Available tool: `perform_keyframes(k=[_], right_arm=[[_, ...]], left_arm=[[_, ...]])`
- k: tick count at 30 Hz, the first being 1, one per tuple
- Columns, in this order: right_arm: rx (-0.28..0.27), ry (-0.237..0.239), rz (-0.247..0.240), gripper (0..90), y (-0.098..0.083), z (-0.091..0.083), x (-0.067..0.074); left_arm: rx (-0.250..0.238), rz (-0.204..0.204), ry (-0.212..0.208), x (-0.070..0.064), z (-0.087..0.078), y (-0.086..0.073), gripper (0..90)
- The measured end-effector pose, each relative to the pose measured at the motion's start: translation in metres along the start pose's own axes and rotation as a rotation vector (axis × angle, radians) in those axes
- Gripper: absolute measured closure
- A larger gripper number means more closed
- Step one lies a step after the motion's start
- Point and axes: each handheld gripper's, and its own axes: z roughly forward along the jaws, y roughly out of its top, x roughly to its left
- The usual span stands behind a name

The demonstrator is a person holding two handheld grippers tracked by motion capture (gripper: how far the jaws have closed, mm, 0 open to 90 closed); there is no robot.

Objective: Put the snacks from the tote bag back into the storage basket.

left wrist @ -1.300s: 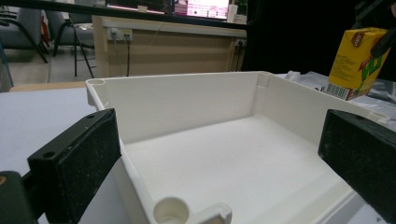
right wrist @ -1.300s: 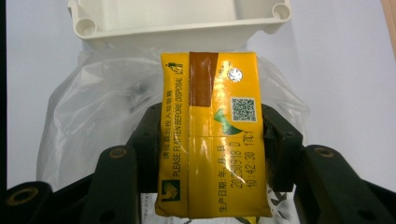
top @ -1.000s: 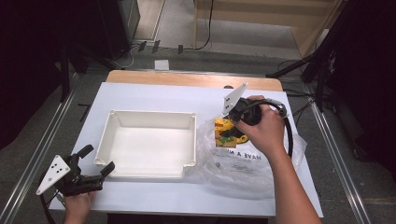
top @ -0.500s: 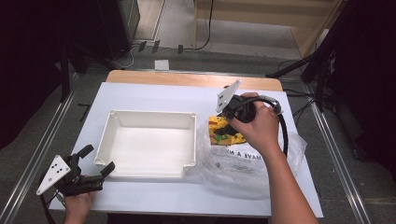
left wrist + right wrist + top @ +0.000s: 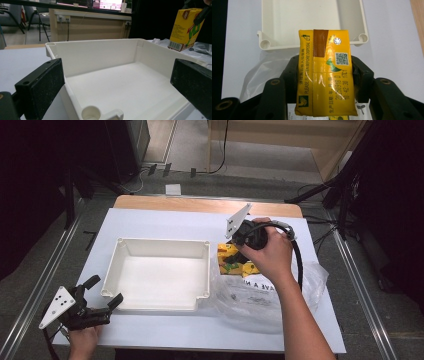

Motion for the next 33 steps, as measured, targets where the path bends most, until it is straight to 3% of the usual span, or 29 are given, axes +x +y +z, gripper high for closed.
perform_keyframes(k=[33], right_arm=[[-0.023, 0.010, -0.015, 51.8, 0.023, -0.001, -0.002]], left_arm=[[0.002, 0.001, -0.007, -0.001, 0.000, 0.000, 0.0]])
